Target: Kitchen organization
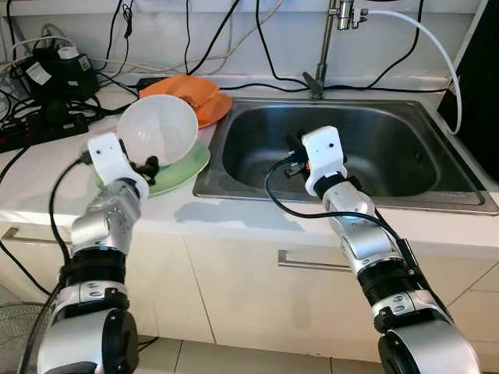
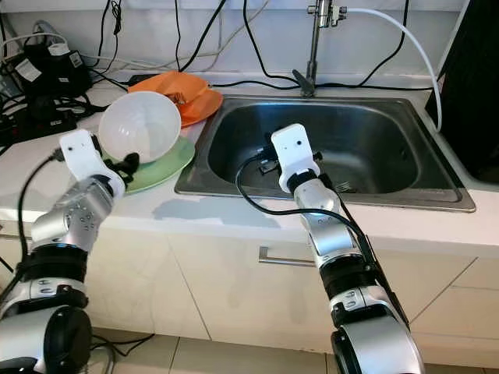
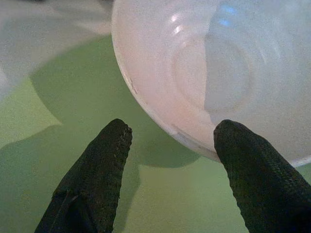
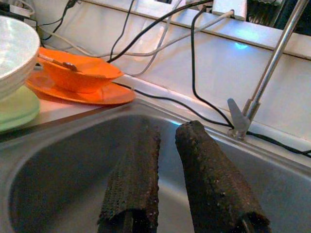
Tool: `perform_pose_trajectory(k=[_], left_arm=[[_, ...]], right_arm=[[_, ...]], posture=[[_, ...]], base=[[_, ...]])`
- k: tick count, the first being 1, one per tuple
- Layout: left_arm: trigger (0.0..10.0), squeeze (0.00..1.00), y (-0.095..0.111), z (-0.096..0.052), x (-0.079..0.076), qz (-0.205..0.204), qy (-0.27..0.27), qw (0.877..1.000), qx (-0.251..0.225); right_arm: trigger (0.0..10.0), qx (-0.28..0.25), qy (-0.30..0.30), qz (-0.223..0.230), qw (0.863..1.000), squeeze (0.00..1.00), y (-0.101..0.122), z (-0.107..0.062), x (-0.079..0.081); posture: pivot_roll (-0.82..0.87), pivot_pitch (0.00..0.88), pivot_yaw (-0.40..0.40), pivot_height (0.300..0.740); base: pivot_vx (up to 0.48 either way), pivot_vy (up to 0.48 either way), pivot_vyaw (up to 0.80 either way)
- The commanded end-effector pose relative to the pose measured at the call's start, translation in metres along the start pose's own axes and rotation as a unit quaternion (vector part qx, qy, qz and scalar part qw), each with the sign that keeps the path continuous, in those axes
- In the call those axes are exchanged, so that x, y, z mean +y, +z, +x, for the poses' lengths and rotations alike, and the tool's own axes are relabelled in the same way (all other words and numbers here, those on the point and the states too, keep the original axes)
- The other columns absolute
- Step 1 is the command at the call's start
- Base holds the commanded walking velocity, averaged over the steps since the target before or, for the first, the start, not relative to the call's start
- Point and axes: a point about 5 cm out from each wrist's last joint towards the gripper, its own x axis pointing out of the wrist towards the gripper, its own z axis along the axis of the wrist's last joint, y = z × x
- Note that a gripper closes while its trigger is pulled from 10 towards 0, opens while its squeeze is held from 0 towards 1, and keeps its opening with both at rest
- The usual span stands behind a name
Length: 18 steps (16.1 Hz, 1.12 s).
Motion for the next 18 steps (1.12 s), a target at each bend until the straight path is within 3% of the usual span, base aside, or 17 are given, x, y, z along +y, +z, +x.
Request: perform_pose_trajectory(k=[1,3,4,5,18], left_arm=[[10.0,0.00,-0.003,0.001,-0.001,-0.027,-0.001,1.000,0.015],[10.0,0.00,-0.004,0.002,-0.004,-0.051,-0.005,0.999,0.016],[3.8,0.00,-0.003,0.002,-0.008,-0.067,-0.011,0.998,0.012],[0.0,0.00,-0.003,0.002,-0.010,-0.069,-0.013,0.998,0.010],[0.0,0.00,-0.002,0.002,-0.015,-0.091,-0.006,0.996,-0.002]], right_arm=[[10.0,0.008,0.006,-0.007,1.000,0.00,-0.001,-0.001,0.001],[10.0,0.010,0.006,-0.010,1.000,0.00,-0.002,-0.001,0.001],[10.0,0.012,0.006,-0.013,1.000,0.00,-0.002,-0.001,0.001],[10.0,0.012,0.006,-0.013,1.000,0.00,-0.003,-0.001,0.001],[10.0,0.018,-0.001,-0.020,1.000,0.00,-0.004,-0.001,-0.003]], posture=[[0.00,0.000,0.079,0.740],[0.00,0.000,0.078,0.740],[0.00,0.000,0.077,0.740],[0.00,0.000,0.076,0.740],[0.01,0.000,0.069,0.740]], base=[[0.000,0.000,0.00],[0.000,0.000,0.00],[0.000,0.000,0.00],[0.000,0.000,0.00],[0.000,0.000,0.00]])
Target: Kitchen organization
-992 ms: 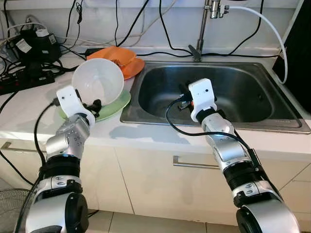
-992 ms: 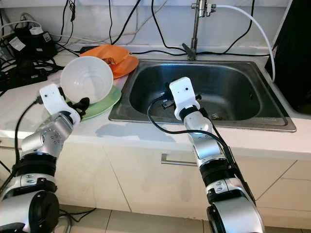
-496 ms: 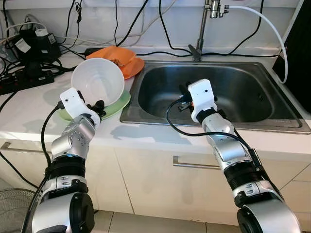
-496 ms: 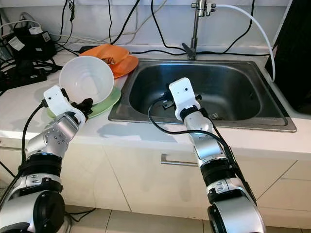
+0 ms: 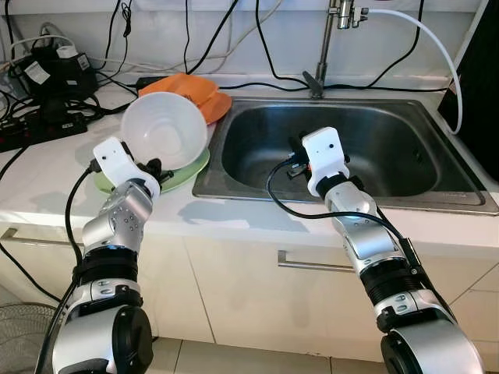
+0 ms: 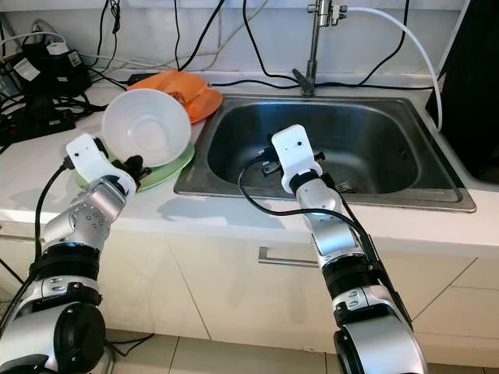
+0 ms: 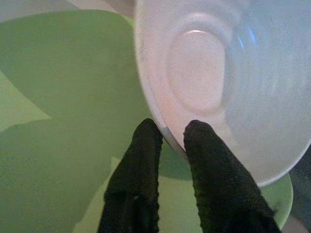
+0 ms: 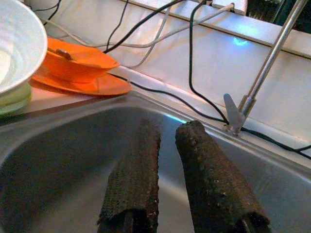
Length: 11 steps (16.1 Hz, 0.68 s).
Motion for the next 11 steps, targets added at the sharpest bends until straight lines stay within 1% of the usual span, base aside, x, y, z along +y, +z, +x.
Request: perform_pose_trajectory(k=[1,7,9,11], left_arm=[[0.0,0.00,0.0018,0.0012,0.0001,-0.007,0.007,1.000,-0.001],[0.0,0.00,0.0023,0.0019,0.0016,-0.004,0.007,1.000,-0.005],[0.0,0.00,0.0040,0.0015,0.0012,0.007,0.004,1.000,-0.017],[0.0,0.00,0.0104,-0.0023,-0.0030,0.013,-0.016,0.998,-0.055]], right_arm=[[10.0,0.007,-0.001,0.000,1.000,0.00,-0.0019,-0.0003,0.0002],[10.0,0.007,-0.001,0.001,1.000,0.00,-0.0023,-0.0002,0.0003],[10.0,0.006,-0.003,0.001,1.000,0.00,-0.0021,-0.0002,0.0001],[10.0,0.005,-0.007,0.002,1.000,0.00,-0.0015,0.0001,-0.0011]], posture=[[0.01,0.000,0.069,0.740],[0.01,0.000,0.069,0.740],[0.01,0.000,0.067,0.740],[0.01,0.000,0.067,0.740]], base=[[0.000,0.000,0.00],[0.000,0.000,0.00],[0.000,0.000,0.00],[0.000,0.000,0.00]])
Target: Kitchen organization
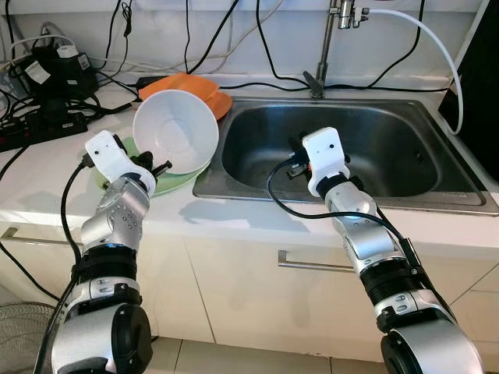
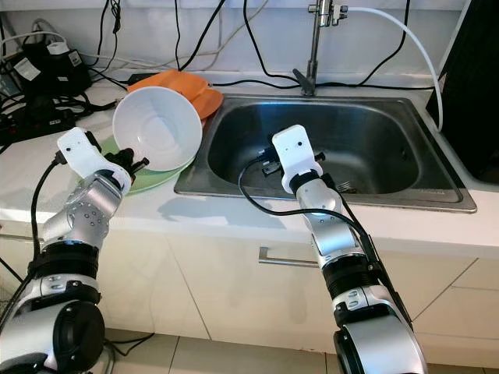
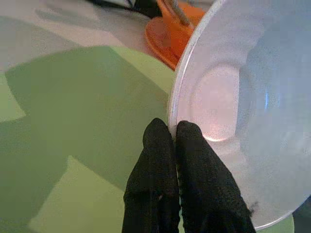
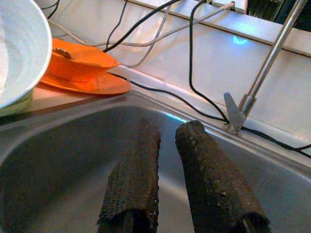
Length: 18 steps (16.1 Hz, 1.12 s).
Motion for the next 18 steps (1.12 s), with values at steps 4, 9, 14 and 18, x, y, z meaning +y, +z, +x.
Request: perform_pose_trajectory(k=[4,9,14,18], left_arm=[[3.4,0.00,0.030,-0.015,-0.023,0.006,-0.085,0.988,-0.128],[10.0,0.00,0.051,-0.031,-0.049,0.008,-0.151,0.965,-0.212],[10.0,0.00,0.040,-0.035,-0.064,0.026,-0.186,0.960,-0.206],[10.0,0.00,0.024,-0.035,-0.077,0.045,-0.214,0.959,-0.182]], right_arm=[[10.0,-0.002,-0.018,0.006,1.000,0.00,0.001,0.001,-0.003],[10.0,-0.006,-0.035,0.007,0.999,0.00,0.003,0.002,-0.008],[10.0,-0.007,-0.044,0.039,0.998,0.99,0.003,0.002,-0.013],[10.0,-0.019,-0.050,0.120,0.991,1.00,0.009,0.003,-0.021]], posture=[[0.02,0.000,0.064,0.740],[0.02,0.000,0.067,0.740],[0.01,0.000,0.072,0.740],[0.00,0.000,0.078,0.740]], base=[[0.000,0.000,0.00],[0.000,0.000,0.00],[0.000,0.000,0.00],[0.000,0.000,0.00]])
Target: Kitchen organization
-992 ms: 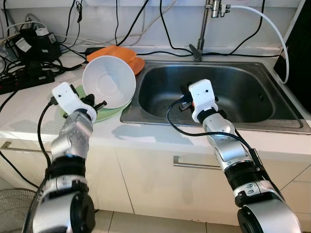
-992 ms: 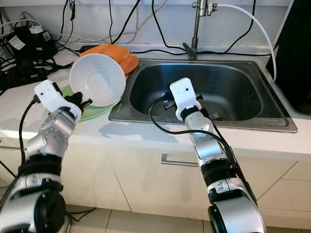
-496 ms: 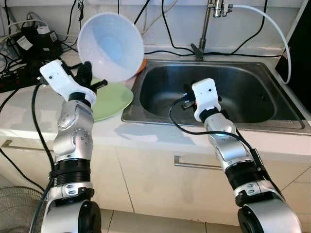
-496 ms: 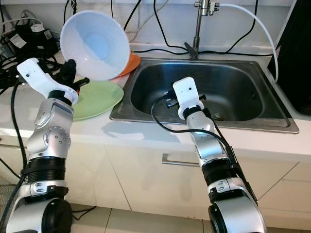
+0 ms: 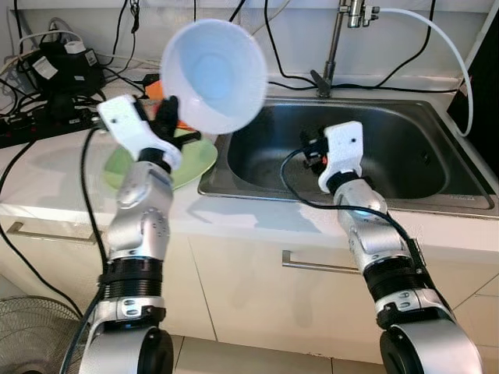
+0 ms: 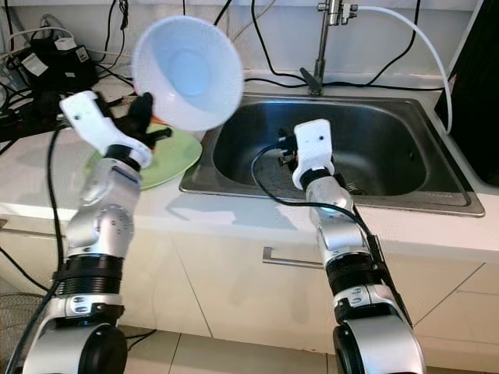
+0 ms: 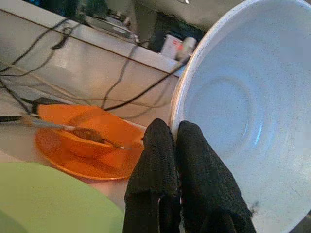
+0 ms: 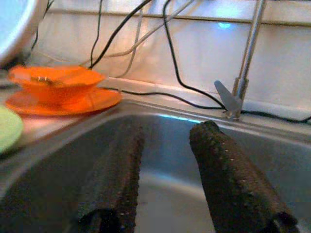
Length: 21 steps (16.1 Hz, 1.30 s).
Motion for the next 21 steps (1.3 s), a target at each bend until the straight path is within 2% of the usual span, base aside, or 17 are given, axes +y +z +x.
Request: perform_pose_trajectory(k=[1,2,3,5,7,9,11,15,21], left_arm=[[10.0,0.00,0.002,0.000,-0.004,0.006,-0.012,1.000,-0.011],[10.0,0.00,-0.001,0.000,-0.006,0.012,-0.018,1.000,-0.007],[10.0,0.00,-0.004,-0.001,-0.009,0.023,-0.027,0.999,-0.001],[10.0,0.00,-0.009,-0.002,-0.013,0.039,-0.039,0.998,0.006],[10.0,0.00,-0.010,-0.002,-0.015,0.045,-0.043,0.998,0.007],[10.0,0.00,-0.012,-0.002,-0.018,0.062,-0.053,0.997,0.009],[10.0,0.00,-0.011,-0.002,-0.020,0.066,-0.057,0.996,0.008],[10.0,0.00,-0.011,-0.002,-0.021,0.072,-0.057,0.996,0.007],[10.0,0.00,-0.014,-0.002,-0.024,0.072,-0.065,0.995,0.017]], right_arm=[[10.0,-0.012,0.002,0.023,1.000,1.00,0.010,0.004,-0.001],[10.0,-0.012,0.005,0.046,0.999,0.73,0.010,0.004,0.000],[10.0,-0.015,0.009,0.077,0.997,0.00,0.012,0.004,0.000],[10.0,-0.023,0.013,0.122,0.992,0.00,0.015,0.004,-0.001],[10.0,-0.025,0.019,0.138,0.990,0.00,0.016,0.004,0.000],[10.0,-0.034,0.030,0.185,0.982,0.00,0.020,0.004,0.001],[10.0,-0.038,0.035,0.203,0.978,0.00,0.023,0.003,0.001],[10.0,-0.043,0.046,0.230,0.971,0.00,0.026,0.002,0.003],[10.0,-0.044,0.062,0.236,0.969,0.00,0.028,0.001,0.006]], posture=[[0.00,0.000,0.079,0.740],[0.00,0.000,0.081,0.740],[0.00,0.000,0.083,0.740],[-0.01,0.000,0.086,0.740],[-0.01,0.000,0.087,0.740],[-0.01,0.000,0.088,0.740],[-0.01,0.000,0.089,0.740],[-0.01,0.000,0.088,0.740],[-0.01,0.000,0.087,0.740]], base=[[0.000,0.000,0.00],[0.000,0.000,0.00],[0.000,0.000,0.00],[0.000,0.000,0.00],[0.000,0.000,0.00],[0.000,0.000,0.00],[0.000,0.000,0.00],[0.000,0.000,0.00],[0.000,0.000,0.00]])
